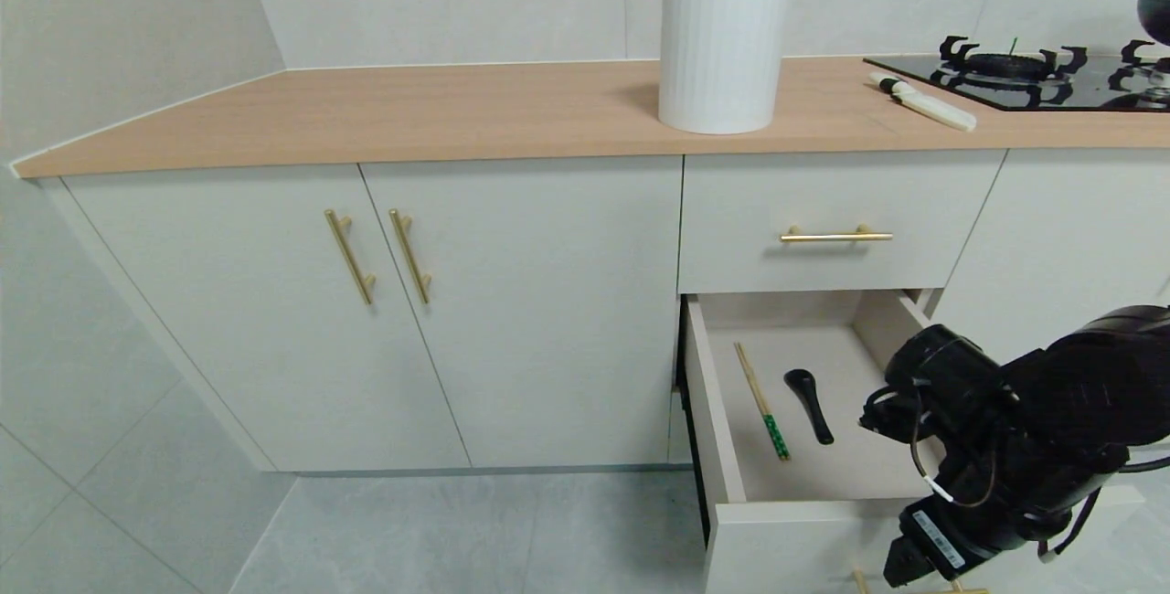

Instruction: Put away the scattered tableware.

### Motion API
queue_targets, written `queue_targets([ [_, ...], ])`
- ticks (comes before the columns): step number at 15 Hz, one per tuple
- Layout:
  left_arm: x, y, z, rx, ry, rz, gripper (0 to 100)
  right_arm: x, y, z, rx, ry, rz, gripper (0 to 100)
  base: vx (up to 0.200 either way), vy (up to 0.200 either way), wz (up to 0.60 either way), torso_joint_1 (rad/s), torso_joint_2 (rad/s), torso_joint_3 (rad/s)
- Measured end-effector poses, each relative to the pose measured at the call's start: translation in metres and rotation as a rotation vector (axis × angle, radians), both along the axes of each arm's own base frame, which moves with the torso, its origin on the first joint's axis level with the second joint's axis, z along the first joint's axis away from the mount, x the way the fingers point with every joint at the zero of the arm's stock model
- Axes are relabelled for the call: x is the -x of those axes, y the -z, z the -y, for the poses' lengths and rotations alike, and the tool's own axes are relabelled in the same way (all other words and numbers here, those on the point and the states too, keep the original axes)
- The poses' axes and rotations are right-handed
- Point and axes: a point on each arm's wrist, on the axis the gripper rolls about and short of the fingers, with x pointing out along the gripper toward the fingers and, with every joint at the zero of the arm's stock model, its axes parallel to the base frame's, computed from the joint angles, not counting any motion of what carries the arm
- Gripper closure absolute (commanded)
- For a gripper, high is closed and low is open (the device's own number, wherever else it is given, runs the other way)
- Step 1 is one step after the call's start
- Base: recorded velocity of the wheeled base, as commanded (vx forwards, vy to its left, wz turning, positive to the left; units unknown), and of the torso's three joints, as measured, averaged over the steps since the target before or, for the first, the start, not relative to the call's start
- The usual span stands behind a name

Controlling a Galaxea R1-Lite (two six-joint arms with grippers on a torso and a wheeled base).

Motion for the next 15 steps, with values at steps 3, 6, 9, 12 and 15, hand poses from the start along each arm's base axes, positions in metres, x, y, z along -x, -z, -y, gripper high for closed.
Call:
queue_targets([
  [3,0.0,0.0,0.0,0.0,0.0,0.0,0,-0.012,-0.003,-0.003,-0.023,0.067,0.028,0,0.0,0.0,0.0,0.0,0.0,0.0],
  [6,0.0,0.0,0.0,0.0,0.0,0.0,0,-0.019,-0.007,-0.004,-0.037,0.099,0.053,0,0.0,0.0,0.0,0.0,0.0,0.0],
  [9,0.0,0.0,0.0,0.0,-0.001,0.0,0,-0.032,-0.013,-0.003,-0.053,0.12,0.086,0,0.0,0.0,0.0,0.0,0.0,0.0],
  [12,0.0,0.0,0.0,0.0,0.0,0.0,0,-0.044,-0.013,-0.005,-0.054,0.131,0.112,0,0.0,0.0,0.0,0.0,0.0,0.0],
  [15,0.0,0.0,0.0,0.0,0.0,0.0,0,-0.055,-0.007,-0.009,-0.06,0.141,0.149,0,0.0,0.0,0.0,0.0,0.0,0.0],
])
